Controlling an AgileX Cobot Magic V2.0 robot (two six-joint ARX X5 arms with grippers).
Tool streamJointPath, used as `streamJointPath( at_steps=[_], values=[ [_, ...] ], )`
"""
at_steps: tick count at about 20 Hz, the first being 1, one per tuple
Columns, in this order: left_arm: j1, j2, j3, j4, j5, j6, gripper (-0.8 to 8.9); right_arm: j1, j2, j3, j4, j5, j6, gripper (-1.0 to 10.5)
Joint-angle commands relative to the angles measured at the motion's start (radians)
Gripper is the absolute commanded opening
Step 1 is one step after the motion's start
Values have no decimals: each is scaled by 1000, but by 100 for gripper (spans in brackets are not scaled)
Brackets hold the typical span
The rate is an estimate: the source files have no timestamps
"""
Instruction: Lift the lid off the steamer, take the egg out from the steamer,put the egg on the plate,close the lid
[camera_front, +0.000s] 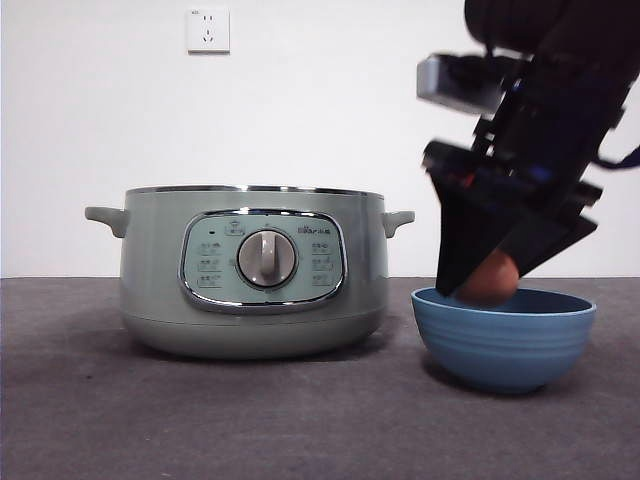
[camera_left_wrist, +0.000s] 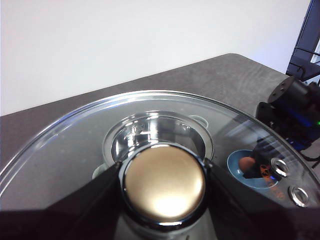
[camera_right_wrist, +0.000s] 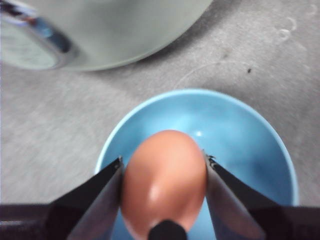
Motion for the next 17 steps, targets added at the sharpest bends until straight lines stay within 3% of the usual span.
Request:
streamJointPath(
  at_steps=[1, 11, 12, 15, 17],
  values=[
    [0, -10, 4, 35, 0, -6, -9, -11, 56, -8, 29, 2, 2, -12],
    [0, -5, 4, 29, -1, -6, -9, -40, 161, -8, 41, -3, -4, 11],
    [0, -2, 4, 29, -1, -6, -9, -40, 161, -8, 37, -3, -5, 52],
    [0, 14, 4, 31, 0, -6, -9, -40, 154, -8, 38, -3, -5, 426],
    [0, 31, 4, 32, 0, -6, -9, -40, 135, -8, 39, -4, -5, 446]
  ],
)
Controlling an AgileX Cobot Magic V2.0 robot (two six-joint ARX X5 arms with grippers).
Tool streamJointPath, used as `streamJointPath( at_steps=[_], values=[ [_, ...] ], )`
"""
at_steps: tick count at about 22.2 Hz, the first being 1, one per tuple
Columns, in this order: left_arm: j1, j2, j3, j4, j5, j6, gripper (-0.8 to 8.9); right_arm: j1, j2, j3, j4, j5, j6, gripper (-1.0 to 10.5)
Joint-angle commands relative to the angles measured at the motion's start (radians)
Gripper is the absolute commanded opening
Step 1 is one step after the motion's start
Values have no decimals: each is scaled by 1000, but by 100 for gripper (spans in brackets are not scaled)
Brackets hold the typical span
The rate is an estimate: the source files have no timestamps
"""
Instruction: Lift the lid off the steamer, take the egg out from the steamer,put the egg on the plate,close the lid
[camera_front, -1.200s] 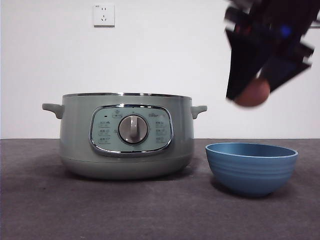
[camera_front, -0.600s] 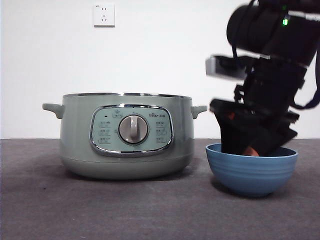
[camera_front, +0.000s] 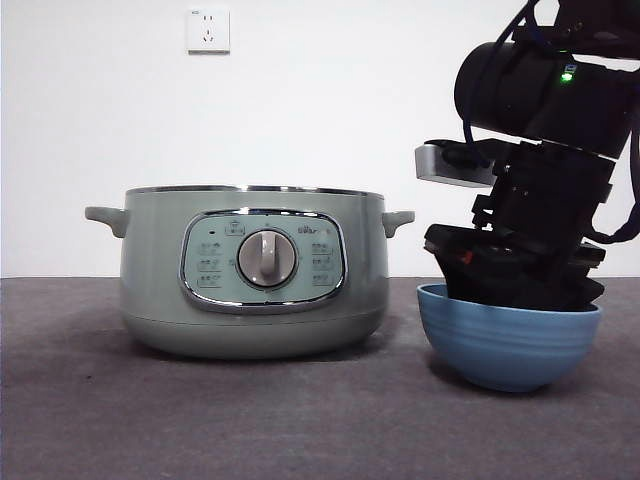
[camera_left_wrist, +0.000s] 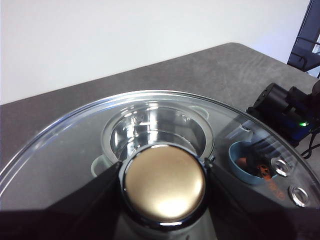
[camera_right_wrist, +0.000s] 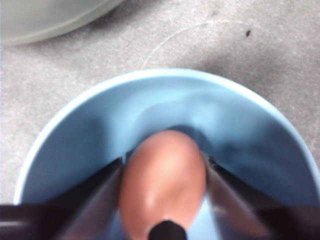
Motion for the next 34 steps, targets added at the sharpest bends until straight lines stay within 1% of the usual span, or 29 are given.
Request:
streamJointPath(
  at_steps=[1, 4, 6, 7, 9, 11, 13, 16, 19, 20, 23, 27, 34],
  values=[
    [0, 15, 5, 52, -1, -5, -9, 1, -29, -5, 4, -1, -10, 446],
    [0, 65, 5, 98, 5, -3, -9, 1, -96, -5, -3, -1, -10, 446],
    [0, 109, 5, 150, 48, -3, -9, 2, -180, -2, -14, -1, -10, 445],
    [0, 145, 5, 192, 63, -3, -9, 2, -256, 4, -29, 0, -9, 445],
    [0, 186, 5, 241, 79, -3, -9, 2, -348, 8, -42, 0, -9, 445],
    [0, 249, 5, 307, 79, -2, -9, 2, -476, 8, -45, 1, -8, 445],
    [0, 325, 5, 379, 79, 25, -9, 2, -604, 9, -45, 3, -7, 443],
    [0, 457, 5, 475, 85, 26, -9, 1, -777, 10, -46, 7, 20, 442],
    [-6, 587, 5, 576, 103, 25, -9, 1, -901, 10, -51, 8, 50, 442],
    [-9, 623, 5, 608, 104, 24, -9, 1, -930, 10, -54, 8, 62, 442],
    [-13, 709, 5, 683, 100, 24, -9, 2, -988, 10, -70, 8, 68, 442],
    [-13, 771, 5, 738, 100, 24, -9, 2, -1011, 10, -86, 8, 89, 442],
    [-13, 863, 5, 807, 97, 25, -9, 2, -1013, 10, -91, 7, 89, 442]
  ],
)
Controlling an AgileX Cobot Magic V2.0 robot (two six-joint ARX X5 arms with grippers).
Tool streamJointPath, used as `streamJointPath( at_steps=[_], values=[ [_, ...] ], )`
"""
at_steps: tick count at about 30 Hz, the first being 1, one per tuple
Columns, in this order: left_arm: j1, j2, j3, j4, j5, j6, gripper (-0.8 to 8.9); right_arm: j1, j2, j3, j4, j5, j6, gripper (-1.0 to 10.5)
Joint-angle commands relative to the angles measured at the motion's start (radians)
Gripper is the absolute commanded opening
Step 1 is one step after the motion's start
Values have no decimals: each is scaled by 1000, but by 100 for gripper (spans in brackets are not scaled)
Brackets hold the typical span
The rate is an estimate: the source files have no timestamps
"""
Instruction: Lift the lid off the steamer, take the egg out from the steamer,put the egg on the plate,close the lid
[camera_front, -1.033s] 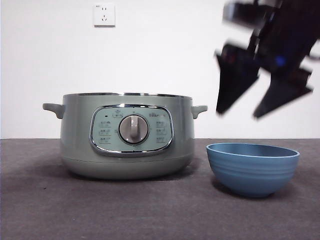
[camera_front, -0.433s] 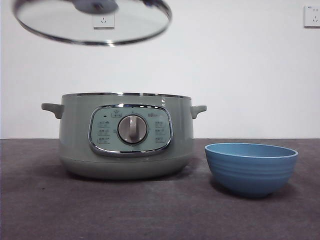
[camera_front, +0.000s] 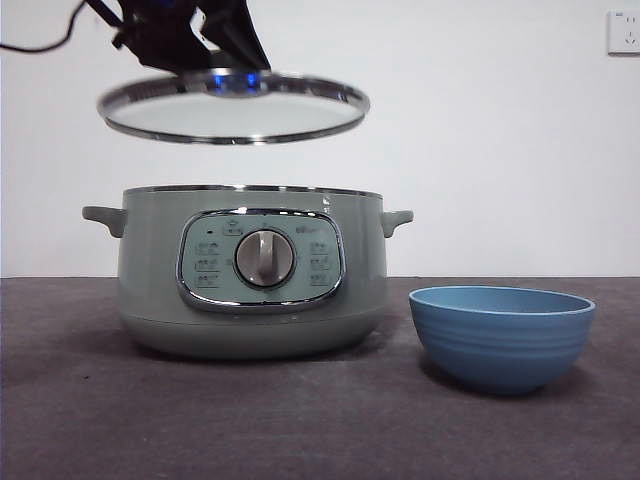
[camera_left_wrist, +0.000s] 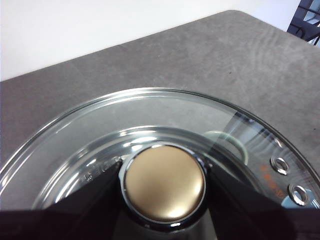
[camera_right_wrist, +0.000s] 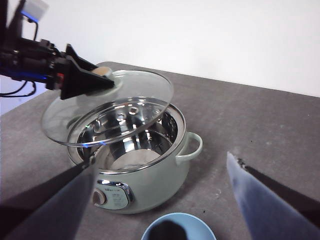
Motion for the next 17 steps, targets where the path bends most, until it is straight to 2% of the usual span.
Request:
streamJointPath(
  at_steps=[1, 17],
  values=[
    [-4, 17, 5, 63, 4, 8, -9, 1, -2, 2, 3, 4, 13, 442],
    [-7, 129, 5, 87, -22, 30, -9, 1, -2, 2, -33, 4, 13, 442]
  ],
)
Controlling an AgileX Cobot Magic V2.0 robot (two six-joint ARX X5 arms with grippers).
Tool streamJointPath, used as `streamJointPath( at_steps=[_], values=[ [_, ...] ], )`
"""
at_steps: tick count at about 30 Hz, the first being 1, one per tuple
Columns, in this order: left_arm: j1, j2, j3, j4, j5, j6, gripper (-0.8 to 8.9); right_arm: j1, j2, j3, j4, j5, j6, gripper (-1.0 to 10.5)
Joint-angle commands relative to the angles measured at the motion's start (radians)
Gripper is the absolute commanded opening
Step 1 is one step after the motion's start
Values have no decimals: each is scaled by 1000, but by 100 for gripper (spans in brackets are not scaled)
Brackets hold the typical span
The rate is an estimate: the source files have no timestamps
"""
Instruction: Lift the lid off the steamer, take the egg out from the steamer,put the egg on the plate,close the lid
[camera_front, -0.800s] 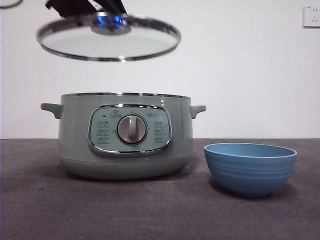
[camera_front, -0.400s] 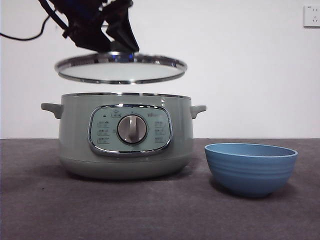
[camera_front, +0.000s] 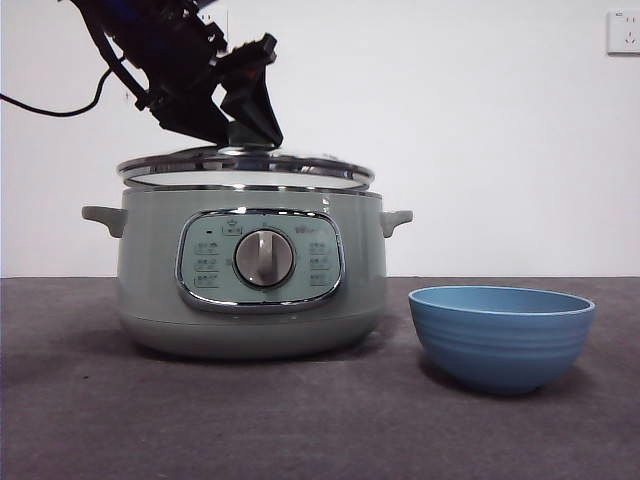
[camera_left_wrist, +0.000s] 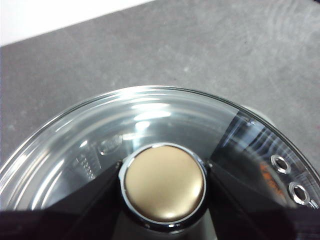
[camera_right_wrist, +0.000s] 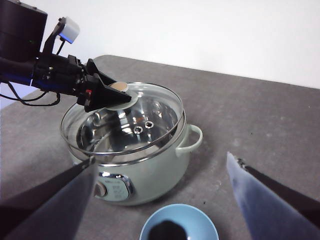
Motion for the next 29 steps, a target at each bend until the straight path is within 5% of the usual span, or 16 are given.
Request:
streamJointPath(
  at_steps=[1, 29],
  values=[
    [-9, -2, 5, 48, -1, 11, -9, 1, -2, 2, -6, 4, 8, 442],
    [-43, 30, 5, 10, -54, 11, -9, 1, -2, 2, -10, 3, 8, 442]
  ],
)
